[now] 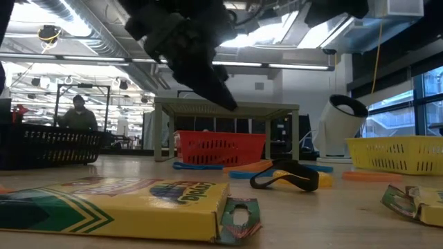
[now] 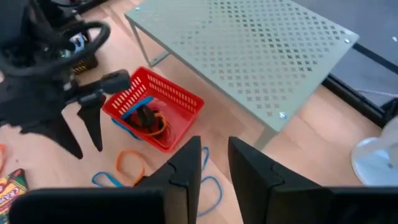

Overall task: Pick & Place Office Desk Supplies
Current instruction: Put the orange rubber band into the red bin

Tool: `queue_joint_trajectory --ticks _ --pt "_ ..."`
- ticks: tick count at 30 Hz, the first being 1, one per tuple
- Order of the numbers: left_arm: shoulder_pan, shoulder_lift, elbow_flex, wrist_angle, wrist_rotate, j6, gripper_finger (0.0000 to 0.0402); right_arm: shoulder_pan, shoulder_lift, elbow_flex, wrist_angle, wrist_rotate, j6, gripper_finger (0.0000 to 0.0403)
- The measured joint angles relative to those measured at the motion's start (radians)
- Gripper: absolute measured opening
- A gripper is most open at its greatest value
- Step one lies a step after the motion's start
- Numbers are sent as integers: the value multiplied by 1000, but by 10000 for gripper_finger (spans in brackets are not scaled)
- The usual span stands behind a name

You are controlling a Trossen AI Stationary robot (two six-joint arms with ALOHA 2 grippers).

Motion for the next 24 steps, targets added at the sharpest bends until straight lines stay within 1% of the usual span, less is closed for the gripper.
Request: queue_joint_trajectory --ticks 5,7,10,12,14,17,24 --pt "-6 95 93 -56 2 89 157 13 0 0 -55 1 48 81" --pt "-12 132 130 -86 -16 130 164 16 0 0 -72 3 65 81" --pt "-18 190 170 -129 -30 175 171 18 -1 0 -95 0 87 81" --pt "-20 223 187 -175 -31 185 173 32 -6 0 -102 -7 91 81" --pt "-21 252 205 -188 -30 185 173 52 -24 0 -118 -6 115 81" --pt "-21 269 209 -208 -34 186 171 78 -58 0 -148 -2 159 81" --pt "-21 273 209 -209 -93 215 164 116 -119 0 -186 6 216 81"
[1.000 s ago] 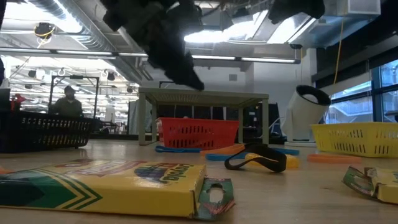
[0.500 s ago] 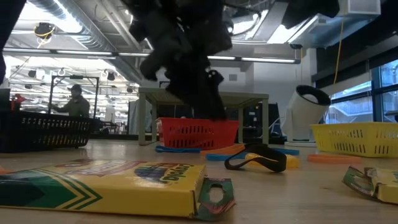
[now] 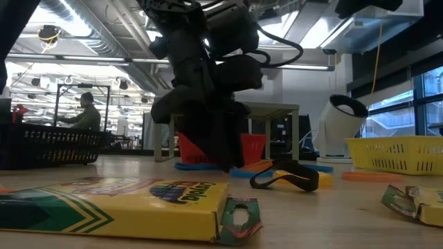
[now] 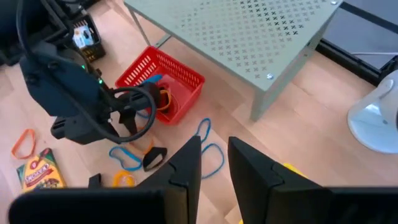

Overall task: Pick & Place Office Desk Supplies
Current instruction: Put the orange rubber band into the red bin

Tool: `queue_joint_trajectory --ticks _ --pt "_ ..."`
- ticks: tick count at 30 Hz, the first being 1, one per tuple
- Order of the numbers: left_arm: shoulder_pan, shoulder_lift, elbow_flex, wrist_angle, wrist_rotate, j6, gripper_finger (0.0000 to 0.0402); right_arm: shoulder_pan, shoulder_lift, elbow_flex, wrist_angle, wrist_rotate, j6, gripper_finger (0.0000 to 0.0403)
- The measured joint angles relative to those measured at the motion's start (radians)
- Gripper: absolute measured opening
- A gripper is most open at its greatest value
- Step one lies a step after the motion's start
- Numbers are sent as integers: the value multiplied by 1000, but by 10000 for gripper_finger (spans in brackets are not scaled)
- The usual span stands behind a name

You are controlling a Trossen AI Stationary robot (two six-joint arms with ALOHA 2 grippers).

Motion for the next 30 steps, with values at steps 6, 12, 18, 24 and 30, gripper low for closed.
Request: queue_joint_trajectory --ticks 6,12,18,24,30 --pt "-7 0 0 -6 -31 34 150 11 -10 0 -4 13 4 81" --pt "-22 0 0 -21 -53 75 129 11 -11 0 -4 14 3 81" --pt "-40 10 1 -21 -108 85 104 11 -11 0 -4 14 -1 81" --pt "-47 29 3 -21 -99 49 78 19 -11 0 -4 13 0 81" --pt "-41 32 2 -17 -57 4 55 31 -11 0 -3 13 4 81"
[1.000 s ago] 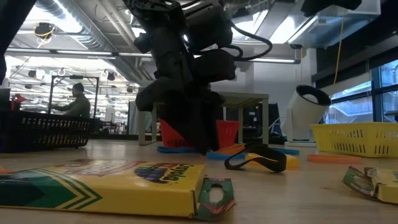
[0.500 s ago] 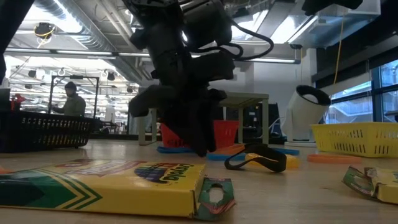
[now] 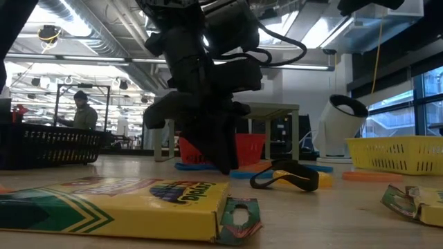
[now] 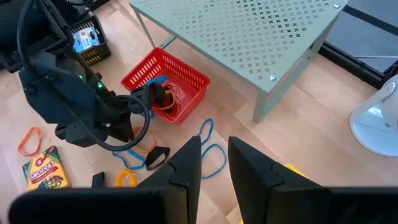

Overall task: Pick & Place Office Desk Supplies
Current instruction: Put the orange rubber band into the red bin

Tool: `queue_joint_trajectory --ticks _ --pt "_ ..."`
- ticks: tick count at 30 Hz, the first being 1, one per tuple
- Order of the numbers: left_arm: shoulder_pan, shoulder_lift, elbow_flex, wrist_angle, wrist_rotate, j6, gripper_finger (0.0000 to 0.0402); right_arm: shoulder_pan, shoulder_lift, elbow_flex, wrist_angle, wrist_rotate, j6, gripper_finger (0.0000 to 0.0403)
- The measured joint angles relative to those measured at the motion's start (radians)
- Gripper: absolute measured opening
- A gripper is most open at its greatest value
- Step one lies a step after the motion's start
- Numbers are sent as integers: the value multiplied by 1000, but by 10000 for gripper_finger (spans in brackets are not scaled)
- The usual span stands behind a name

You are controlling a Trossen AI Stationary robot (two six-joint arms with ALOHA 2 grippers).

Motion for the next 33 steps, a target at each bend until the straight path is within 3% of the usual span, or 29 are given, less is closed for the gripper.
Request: queue_joint_trajectory --ticks 6,20,33 --pt "-10 1 1 -1 -3 -1 7 0 0 0 0 0 0 81" --pt "-44 4 213 -287 -75 2 2 0 0 0 0 0 -1 81" --pt "-3 2 374 -410 -84 76 2 0 0 0 0 -2 -9 81"
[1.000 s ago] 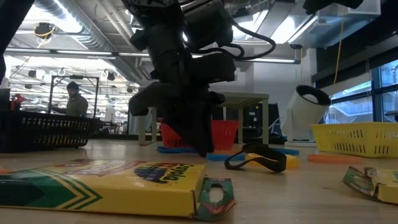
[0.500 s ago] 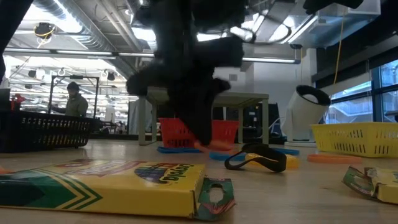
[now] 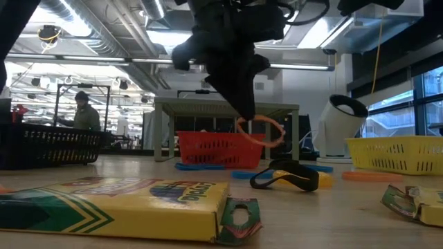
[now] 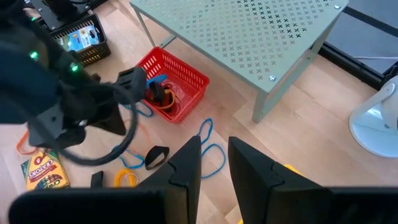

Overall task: Pick & Place Office Desk Supplies
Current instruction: Put the orange rubber band into the red bin

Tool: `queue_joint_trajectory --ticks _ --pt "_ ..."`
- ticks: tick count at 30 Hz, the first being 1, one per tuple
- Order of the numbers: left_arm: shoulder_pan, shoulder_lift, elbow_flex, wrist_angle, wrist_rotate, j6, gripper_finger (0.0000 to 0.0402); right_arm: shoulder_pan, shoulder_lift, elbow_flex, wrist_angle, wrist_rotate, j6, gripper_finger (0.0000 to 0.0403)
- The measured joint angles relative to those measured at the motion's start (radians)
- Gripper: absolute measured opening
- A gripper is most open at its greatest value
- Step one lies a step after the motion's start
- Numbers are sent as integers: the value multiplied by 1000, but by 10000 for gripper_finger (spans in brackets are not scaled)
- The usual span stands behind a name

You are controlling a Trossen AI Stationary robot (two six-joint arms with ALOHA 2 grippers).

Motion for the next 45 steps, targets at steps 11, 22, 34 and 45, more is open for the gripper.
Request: queue_joint_trajectory --ticks 11,22,34,45 --pt "64 -4 59 -39 89 -82 2 0 0 0 0 2 -26 81" --pt "180 -57 61 -47 162 -139 2 0 0 0 -4 1 -45 81" --pt "243 -72 -23 -127 213 -185 2 0 0 0 -4 2 -46 81" --pt "243 -74 -165 -46 207 -238 2 0 0 0 -4 2 -46 81"
